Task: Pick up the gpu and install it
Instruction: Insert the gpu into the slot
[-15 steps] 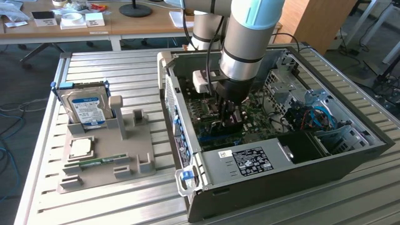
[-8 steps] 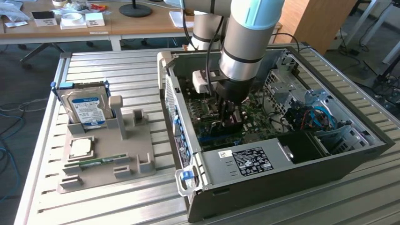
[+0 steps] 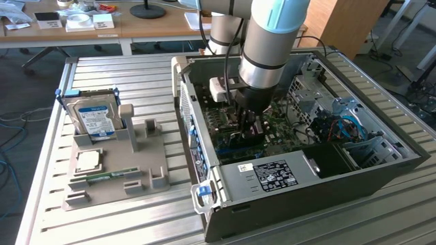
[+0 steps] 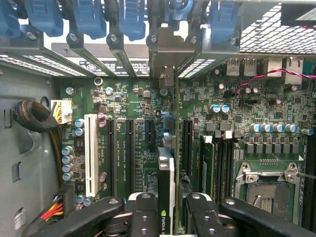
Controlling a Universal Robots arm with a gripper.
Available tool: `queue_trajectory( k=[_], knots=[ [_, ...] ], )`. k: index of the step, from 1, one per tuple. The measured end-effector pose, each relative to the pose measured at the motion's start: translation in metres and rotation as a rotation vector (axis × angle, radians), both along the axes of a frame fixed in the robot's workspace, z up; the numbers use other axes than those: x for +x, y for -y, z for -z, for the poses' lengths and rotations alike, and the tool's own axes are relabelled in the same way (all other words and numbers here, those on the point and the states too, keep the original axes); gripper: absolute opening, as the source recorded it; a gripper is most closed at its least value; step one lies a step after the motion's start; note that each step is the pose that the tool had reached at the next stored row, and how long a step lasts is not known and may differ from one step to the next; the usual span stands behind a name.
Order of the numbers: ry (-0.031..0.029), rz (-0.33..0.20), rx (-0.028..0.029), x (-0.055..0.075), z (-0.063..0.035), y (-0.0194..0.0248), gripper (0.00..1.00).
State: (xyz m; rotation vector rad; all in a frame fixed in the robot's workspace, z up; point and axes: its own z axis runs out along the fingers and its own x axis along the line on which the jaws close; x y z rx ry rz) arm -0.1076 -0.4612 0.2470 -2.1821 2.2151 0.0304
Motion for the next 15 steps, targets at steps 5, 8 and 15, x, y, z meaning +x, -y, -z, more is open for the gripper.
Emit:
queue_trajectory(
  k=[5,8,15],
  knots=[
    [0.0001,0.0,-0.0002,-0.0007,0.0,0.0001,0.26],
    [-0.0001,0.0,-0.0006,-0.0009,0.0005,0.0001,0.26],
    [-0.0002,0.0,-0.0001,-0.0009,0.0008,0.0,0.26]
  ],
)
